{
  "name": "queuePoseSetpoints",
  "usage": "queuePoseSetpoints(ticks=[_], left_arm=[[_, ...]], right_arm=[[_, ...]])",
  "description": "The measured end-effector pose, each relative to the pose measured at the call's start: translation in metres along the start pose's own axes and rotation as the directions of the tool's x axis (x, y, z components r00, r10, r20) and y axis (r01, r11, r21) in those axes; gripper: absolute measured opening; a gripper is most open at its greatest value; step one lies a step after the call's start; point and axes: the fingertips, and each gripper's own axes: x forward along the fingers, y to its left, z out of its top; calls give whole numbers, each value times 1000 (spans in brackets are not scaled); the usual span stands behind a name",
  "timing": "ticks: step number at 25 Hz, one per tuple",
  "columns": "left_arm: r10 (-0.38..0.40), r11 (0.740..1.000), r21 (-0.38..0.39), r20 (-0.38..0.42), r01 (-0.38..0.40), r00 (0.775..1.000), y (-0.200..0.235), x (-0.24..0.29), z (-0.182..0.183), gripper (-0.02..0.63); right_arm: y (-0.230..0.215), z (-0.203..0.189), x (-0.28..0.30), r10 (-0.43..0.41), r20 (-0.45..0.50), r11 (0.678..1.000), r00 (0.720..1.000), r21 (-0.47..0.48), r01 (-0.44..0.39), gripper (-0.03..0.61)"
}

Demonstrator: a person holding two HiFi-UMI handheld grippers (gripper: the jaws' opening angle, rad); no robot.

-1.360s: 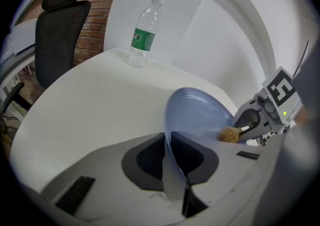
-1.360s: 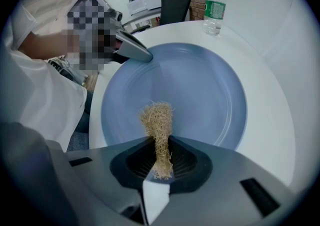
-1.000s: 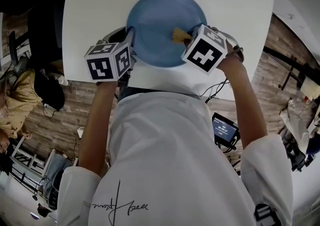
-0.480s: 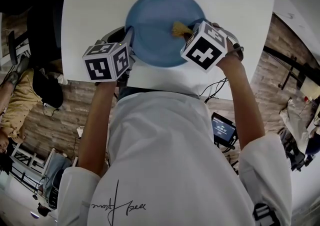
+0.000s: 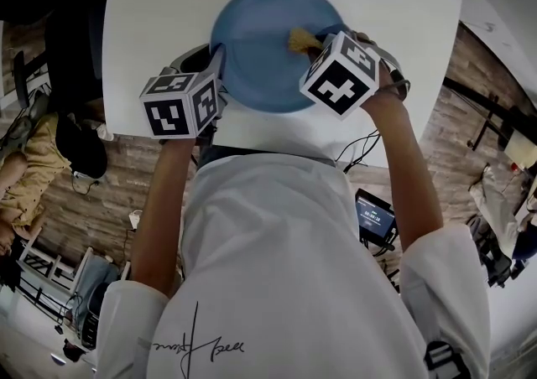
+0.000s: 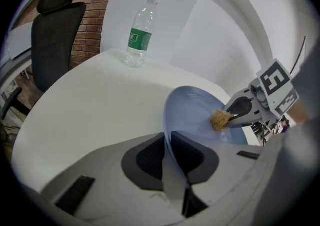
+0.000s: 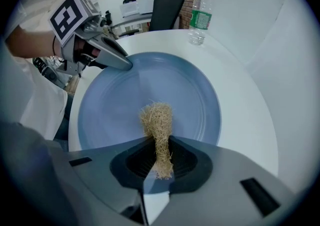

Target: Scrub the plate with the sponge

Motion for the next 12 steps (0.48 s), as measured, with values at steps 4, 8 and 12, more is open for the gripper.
queuePoseSetpoints(ticks=[4, 8, 12], left_arm=[[1, 1000, -3, -2, -1, 1000, -2, 0, -3, 49], [-1, 1000, -11, 4, 2, 1000, -1, 0, -1, 49], [1, 1000, -14, 7, -1, 1000, -1, 0, -1, 49]], right_arm=[[-6, 4, 1, -51, 14, 999, 999, -2, 52, 48], [-10, 8, 2, -74, 30, 997, 997, 10, 73, 48], [-15, 15, 2, -117, 48, 993, 992, 24, 116, 48]])
